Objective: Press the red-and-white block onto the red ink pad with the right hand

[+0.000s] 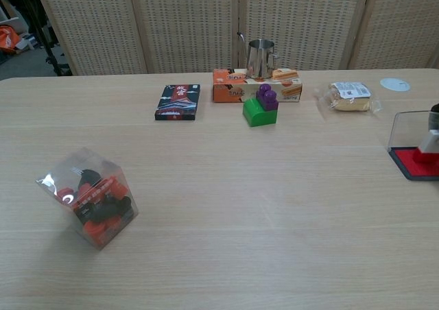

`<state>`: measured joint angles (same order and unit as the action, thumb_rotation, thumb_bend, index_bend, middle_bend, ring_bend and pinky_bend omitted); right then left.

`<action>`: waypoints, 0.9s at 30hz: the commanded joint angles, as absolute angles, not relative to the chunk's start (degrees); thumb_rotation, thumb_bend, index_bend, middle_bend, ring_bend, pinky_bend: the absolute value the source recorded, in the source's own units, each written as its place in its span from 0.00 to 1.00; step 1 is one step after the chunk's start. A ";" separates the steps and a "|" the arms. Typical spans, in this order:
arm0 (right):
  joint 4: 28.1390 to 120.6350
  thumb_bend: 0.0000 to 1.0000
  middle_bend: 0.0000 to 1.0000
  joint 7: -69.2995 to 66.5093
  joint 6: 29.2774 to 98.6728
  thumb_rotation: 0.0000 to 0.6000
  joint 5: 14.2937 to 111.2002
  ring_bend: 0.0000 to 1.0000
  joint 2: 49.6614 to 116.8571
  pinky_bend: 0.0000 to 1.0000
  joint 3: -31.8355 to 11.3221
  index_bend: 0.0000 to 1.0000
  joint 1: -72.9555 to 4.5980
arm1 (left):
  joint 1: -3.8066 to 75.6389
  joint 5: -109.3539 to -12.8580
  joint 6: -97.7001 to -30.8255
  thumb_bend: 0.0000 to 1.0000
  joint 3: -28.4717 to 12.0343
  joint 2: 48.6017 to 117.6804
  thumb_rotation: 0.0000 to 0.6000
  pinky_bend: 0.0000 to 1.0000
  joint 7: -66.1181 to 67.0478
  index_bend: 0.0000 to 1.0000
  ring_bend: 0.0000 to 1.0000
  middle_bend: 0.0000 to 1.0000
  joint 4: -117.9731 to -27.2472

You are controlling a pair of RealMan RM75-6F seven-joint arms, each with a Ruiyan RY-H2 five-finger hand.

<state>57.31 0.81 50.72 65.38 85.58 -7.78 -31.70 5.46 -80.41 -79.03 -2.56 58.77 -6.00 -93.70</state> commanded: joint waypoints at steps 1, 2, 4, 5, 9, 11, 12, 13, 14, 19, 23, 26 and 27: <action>56.62 0.57 0.97 0.47 50.43 1.00 65.39 1.00 85.85 1.00 -8.15 0.57 -31.66 | 5.43 -80.40 -79.07 0.00 -2.56 58.74 1.00 0.00 -6.04 0.00 0.00 0.00 -93.71; 56.44 0.57 0.97 0.34 50.33 1.00 65.41 1.00 85.90 1.00 -8.23 0.57 -31.63 | 5.42 -80.41 -79.07 0.00 -2.54 58.73 1.00 0.00 -6.08 0.00 0.00 0.00 -93.72; 56.17 0.57 0.97 0.15 50.16 1.00 65.48 1.00 85.93 1.00 -8.33 0.57 -31.57 | 5.41 -80.46 -79.13 0.00 -2.54 58.74 1.00 0.00 -6.09 0.00 0.00 0.00 -93.72; 56.02 0.57 0.97 0.06 50.06 1.00 65.56 1.00 85.96 1.00 -8.35 0.57 -31.54 | 5.41 -80.48 -79.14 0.00 -2.53 58.73 1.00 0.00 -6.10 0.00 0.00 0.00 -93.73; 55.42 0.57 0.97 -0.07 49.53 1.00 65.85 1.00 86.21 1.00 -8.30 0.57 -31.38 | 5.50 -80.44 -78.92 0.00 -2.48 58.72 1.00 0.00 -5.99 0.00 0.00 0.00 -93.74; 55.17 0.57 0.97 -0.04 49.45 1.00 66.10 1.00 86.42 1.00 -8.30 0.57 -31.35 | 5.48 -80.35 -78.96 0.00 -2.53 58.70 1.00 0.00 -6.03 0.00 0.00 0.00 -93.78; 55.04 0.57 0.97 -0.02 49.44 1.00 66.20 1.00 86.53 1.00 -8.29 0.57 -31.32 | 5.46 -80.34 -79.00 0.00 -2.55 58.70 1.00 0.00 -6.06 0.00 0.00 0.00 -93.78; 54.91 0.57 0.97 -0.01 49.40 1.00 66.29 1.00 86.62 1.00 -8.30 0.57 -31.31 | 5.45 -80.34 -79.04 0.00 -2.56 58.69 1.00 0.00 -6.09 0.00 0.00 0.00 -93.80; 54.77 0.57 0.97 0.01 49.33 1.00 66.36 1.00 86.71 1.00 -8.30 0.57 -31.30 | 5.44 -80.36 -79.06 0.00 -2.55 58.67 1.00 0.00 -6.11 0.00 0.00 0.00 -93.82; 53.97 0.57 0.97 0.29 48.72 1.00 66.39 1.00 87.24 1.00 -8.32 0.57 -31.24 | 5.45 -80.45 -79.03 0.00 -2.49 58.63 1.00 0.00 -6.09 0.00 0.00 0.00 -93.87; 53.48 0.57 0.97 0.44 48.36 1.00 66.35 1.00 87.49 1.00 -8.45 0.57 -31.22 | 5.49 -80.43 -78.98 0.00 -2.51 58.64 1.00 0.00 -6.11 0.00 0.00 0.00 -93.83; 53.28 0.57 0.97 0.55 48.18 1.00 66.39 1.00 87.59 1.00 -8.54 0.57 -31.22 | 5.47 -80.45 -78.99 0.00 -2.48 58.64 1.00 0.00 -6.14 0.00 0.00 0.00 -93.83; 53.24 0.57 0.97 0.63 48.11 1.00 66.40 1.00 87.60 1.00 -8.53 0.57 -31.21 | 5.47 -80.47 -79.01 0.00 -2.48 58.63 1.00 0.00 -6.16 0.00 0.00 0.00 -93.84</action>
